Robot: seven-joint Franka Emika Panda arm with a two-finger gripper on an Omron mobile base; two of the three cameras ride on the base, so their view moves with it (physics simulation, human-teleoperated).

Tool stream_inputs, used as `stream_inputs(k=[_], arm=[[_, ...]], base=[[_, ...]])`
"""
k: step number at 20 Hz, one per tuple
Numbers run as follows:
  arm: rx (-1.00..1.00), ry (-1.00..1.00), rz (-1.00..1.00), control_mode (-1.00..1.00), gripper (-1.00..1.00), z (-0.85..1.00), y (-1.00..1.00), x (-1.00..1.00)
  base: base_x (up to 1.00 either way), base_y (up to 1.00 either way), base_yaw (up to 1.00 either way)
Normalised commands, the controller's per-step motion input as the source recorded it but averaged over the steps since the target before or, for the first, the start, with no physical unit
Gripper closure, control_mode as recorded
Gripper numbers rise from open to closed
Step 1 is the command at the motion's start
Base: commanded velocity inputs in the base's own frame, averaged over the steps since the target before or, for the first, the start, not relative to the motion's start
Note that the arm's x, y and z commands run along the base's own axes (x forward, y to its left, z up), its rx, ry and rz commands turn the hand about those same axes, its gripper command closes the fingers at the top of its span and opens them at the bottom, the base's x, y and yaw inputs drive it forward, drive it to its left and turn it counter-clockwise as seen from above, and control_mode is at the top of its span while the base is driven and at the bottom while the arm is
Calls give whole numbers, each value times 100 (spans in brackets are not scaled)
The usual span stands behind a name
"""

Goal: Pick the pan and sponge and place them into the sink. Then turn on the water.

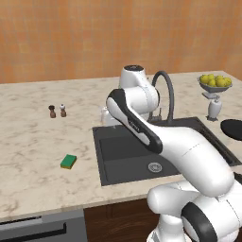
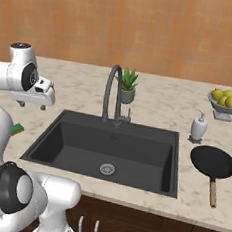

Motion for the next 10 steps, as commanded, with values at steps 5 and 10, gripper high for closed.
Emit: stream_inputs(k=[5,10], arm=[[-1,11,-14,-100,-100,-62,100,45],[-1,4,-14,-100,-100,-51,54,27]], base=[[0,0,0],[0,0,0]])
